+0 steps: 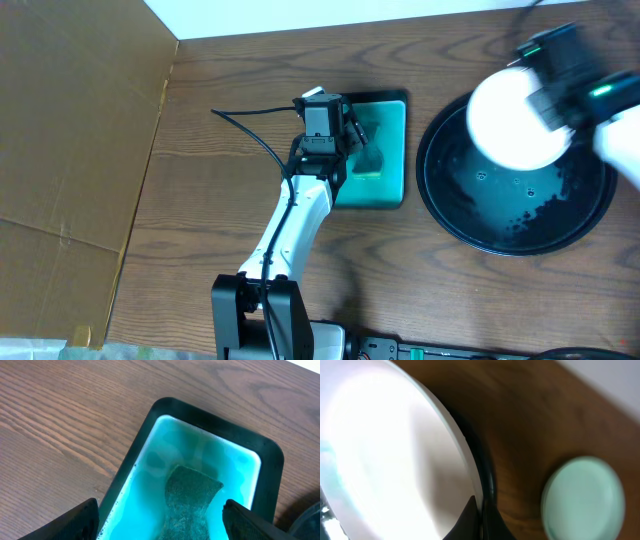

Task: Clean dirty plates on tray and stack at the side
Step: 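Lift the white plate with the right gripper and carry it right, then set the white plate onto the plate stack at right and release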

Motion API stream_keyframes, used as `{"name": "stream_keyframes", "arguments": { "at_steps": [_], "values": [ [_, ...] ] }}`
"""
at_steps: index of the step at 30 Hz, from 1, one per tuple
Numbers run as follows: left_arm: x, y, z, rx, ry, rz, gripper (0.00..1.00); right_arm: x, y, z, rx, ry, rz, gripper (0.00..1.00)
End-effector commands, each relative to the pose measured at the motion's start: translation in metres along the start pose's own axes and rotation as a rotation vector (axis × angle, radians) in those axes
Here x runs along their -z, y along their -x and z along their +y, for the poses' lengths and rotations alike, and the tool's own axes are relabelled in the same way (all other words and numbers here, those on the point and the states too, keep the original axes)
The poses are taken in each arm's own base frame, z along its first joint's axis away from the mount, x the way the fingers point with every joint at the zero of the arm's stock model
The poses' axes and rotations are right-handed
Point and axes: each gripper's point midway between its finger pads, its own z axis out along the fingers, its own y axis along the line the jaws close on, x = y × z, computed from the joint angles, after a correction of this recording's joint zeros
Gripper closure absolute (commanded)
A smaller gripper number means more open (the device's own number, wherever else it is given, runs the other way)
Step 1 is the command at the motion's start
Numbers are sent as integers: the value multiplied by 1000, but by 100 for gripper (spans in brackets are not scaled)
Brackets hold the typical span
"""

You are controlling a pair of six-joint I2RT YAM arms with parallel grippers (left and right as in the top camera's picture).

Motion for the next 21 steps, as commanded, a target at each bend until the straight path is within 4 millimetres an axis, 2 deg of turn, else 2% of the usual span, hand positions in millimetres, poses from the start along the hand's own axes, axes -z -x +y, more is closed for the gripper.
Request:
{"name": "stream_keyframes", "arguments": {
  "at_steps": [1,4,9,12,14,16,18,21],
  "values": [
    [-1,-2,6,-6,26,-1,21,-2,-11,-45,-378,226,-33,99],
    [-1,-2,6,-6,26,-1,21,-7,-31,-98,-570,256,-41,99],
    [-1,-2,6,-6,26,-1,21,-23,-87,-198,-917,121,-41,98],
    [-1,-2,6,-6,26,-1,20,-31,-119,-234,-1102,58,-28,98],
    [-1,-2,6,-6,26,-1,20,-40,-139,-252,-1201,21,-19,98],
    [-1,-2,6,-6,26,-1,20,-53,-155,-264,-1229,1,-10,98],
    [-1,-2,6,-6,26,-1,20,-73,-175,-263,-1257,3,45,98],
    [-1,-2,6,-6,26,-1,20,-96,-192,-253,-1273,18,109,97]
  ]
}}
